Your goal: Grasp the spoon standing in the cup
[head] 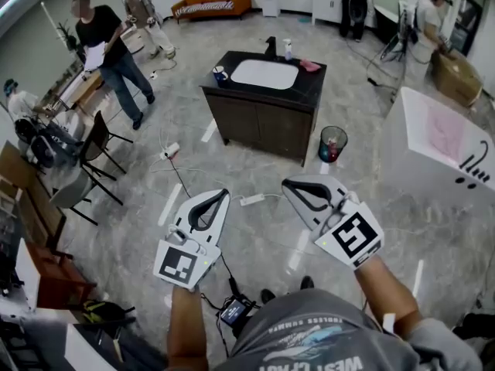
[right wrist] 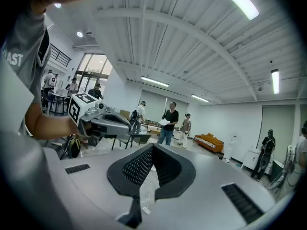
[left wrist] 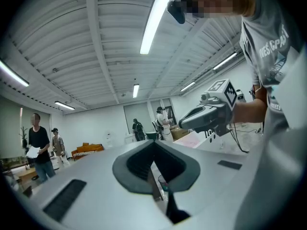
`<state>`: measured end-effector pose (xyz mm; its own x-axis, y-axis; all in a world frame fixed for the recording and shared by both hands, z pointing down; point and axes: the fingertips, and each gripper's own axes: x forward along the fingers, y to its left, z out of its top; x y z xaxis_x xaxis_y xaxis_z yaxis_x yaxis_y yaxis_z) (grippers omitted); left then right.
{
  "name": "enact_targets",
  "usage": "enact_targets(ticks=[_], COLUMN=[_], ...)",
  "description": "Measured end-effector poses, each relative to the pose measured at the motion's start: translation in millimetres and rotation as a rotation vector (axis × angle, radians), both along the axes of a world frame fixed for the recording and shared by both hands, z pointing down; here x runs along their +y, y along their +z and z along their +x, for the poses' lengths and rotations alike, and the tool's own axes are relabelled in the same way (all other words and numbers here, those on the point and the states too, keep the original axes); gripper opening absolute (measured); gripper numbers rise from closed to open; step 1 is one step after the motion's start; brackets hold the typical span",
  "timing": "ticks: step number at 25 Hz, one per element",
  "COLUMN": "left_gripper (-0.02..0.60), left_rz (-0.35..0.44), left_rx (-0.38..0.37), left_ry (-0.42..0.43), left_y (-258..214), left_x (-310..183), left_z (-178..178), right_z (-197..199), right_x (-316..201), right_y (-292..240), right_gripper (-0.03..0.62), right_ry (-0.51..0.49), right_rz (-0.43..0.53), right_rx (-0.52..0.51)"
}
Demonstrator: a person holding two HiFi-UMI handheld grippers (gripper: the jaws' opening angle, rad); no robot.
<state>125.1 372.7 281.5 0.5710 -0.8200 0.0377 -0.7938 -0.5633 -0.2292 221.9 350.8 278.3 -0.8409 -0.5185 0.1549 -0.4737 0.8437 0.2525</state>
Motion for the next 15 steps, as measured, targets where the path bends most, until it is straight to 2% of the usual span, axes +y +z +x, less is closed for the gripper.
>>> enact_targets(ticks=[15], left_gripper=[0.002], left_rz=[-0.001], left_rx=[0.02], left_ry=[0.033], left_y=[7], left_x=[9], left_z=[-32], right_z=[-31], right_x=[7], right_y=[3], right_gripper=[0.033], right_ry=[0.04], right_rz=[-0.032], right_rx=[-0.041])
